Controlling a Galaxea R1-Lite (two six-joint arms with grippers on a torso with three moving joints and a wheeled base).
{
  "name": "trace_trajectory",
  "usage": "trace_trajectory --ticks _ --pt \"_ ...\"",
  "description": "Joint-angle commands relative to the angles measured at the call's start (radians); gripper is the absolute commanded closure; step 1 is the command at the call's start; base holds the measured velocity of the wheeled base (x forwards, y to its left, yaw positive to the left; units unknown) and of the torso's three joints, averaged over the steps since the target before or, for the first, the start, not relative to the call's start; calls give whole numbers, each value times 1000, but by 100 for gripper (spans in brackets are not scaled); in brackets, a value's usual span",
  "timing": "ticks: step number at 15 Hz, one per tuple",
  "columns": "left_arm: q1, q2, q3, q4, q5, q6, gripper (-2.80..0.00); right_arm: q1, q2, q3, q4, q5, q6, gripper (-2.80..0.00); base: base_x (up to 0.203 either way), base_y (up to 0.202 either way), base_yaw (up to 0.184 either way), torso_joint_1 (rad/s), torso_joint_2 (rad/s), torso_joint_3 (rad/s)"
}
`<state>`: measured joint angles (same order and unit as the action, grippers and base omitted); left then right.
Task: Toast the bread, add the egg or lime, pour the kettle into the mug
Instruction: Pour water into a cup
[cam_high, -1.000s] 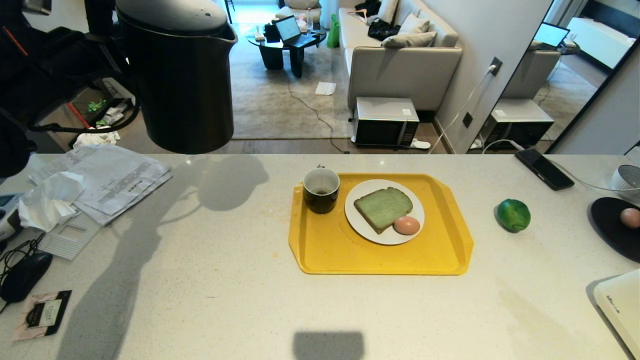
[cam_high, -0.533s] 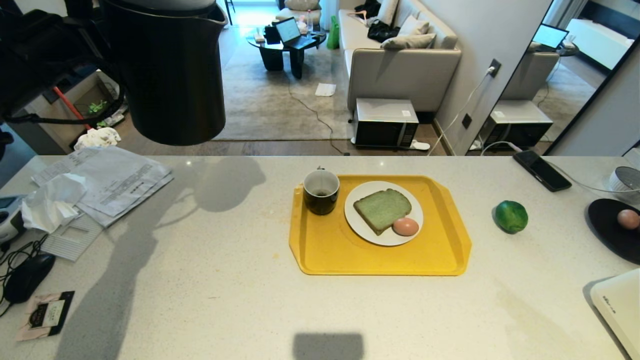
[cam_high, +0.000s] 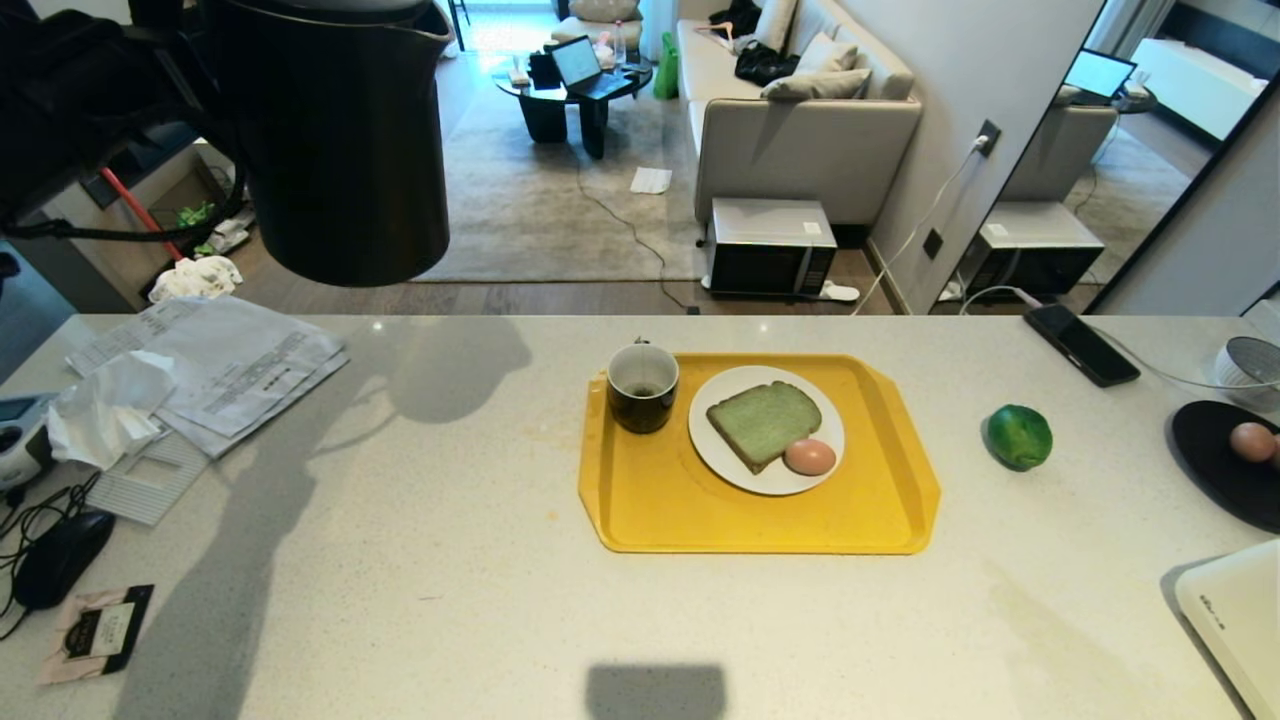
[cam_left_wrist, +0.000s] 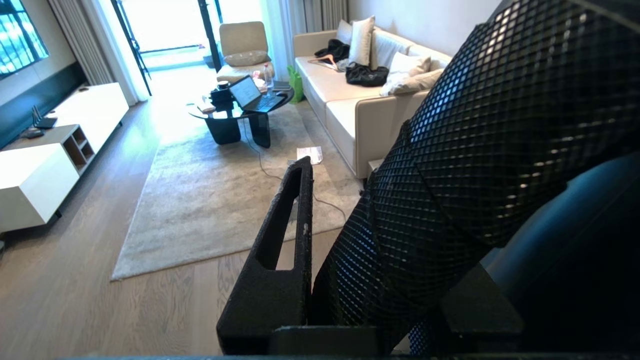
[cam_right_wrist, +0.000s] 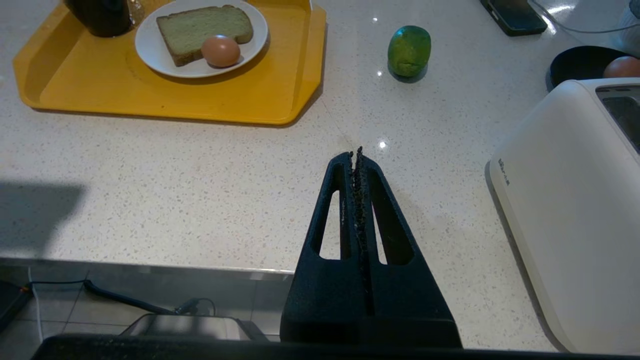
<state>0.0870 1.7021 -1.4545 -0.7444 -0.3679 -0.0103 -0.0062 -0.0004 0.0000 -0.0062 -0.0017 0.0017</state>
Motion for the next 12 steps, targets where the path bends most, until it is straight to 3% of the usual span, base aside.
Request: trace_trajectory --ticks 1,12 --pt "0 1 -31 22 -3 0 0 0 0 0 0 0 0 0 0 0 0 51 -105 -43" --pt "2 -18 -63 98 -3 0 0 0 0 0 0 0 0 0 0 0 0 65 -120 -58"
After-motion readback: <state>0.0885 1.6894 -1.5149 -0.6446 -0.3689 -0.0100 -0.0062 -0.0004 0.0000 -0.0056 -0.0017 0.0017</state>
